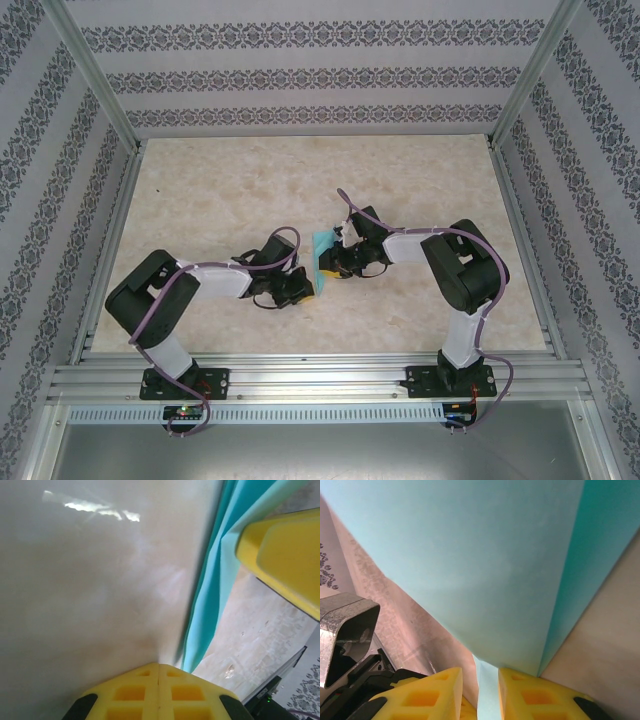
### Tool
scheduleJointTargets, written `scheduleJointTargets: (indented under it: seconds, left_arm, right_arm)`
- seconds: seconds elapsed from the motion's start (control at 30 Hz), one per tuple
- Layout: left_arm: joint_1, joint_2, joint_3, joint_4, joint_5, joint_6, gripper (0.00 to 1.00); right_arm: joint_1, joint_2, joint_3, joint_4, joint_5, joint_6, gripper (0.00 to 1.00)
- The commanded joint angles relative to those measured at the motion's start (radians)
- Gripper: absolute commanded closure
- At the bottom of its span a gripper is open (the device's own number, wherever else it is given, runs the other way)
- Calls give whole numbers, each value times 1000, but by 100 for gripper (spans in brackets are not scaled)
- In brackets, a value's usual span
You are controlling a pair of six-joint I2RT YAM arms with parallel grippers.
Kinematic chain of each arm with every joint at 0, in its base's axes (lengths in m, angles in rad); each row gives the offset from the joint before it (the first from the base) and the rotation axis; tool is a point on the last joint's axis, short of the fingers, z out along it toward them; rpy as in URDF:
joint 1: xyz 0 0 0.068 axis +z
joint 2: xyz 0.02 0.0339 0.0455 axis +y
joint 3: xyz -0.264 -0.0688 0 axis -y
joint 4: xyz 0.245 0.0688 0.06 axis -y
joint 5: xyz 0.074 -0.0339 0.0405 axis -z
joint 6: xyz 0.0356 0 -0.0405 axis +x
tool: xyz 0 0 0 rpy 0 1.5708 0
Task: Fold a paper plane with a square sheet of paper (fold left side to right side)
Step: Fold the wing for the fifth time at the center of the table.
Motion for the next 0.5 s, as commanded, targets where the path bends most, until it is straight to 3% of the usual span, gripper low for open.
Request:
scheduleJointTargets:
  seconds: [0.0,0.17,0.47]
  left_arm:
    - [-2,-67,-22,-155,-55,32,95]
    - [6,-146,-26,-75,-26,0,92]
    - [6,-38,42,105,60,-38,92]
  right_arm:
    - [-5,60,-23,-71,115,-3,73]
    - [-5,62,-23,-71,114,-4,73]
    - [-5,57,-26,-68,119,0,73]
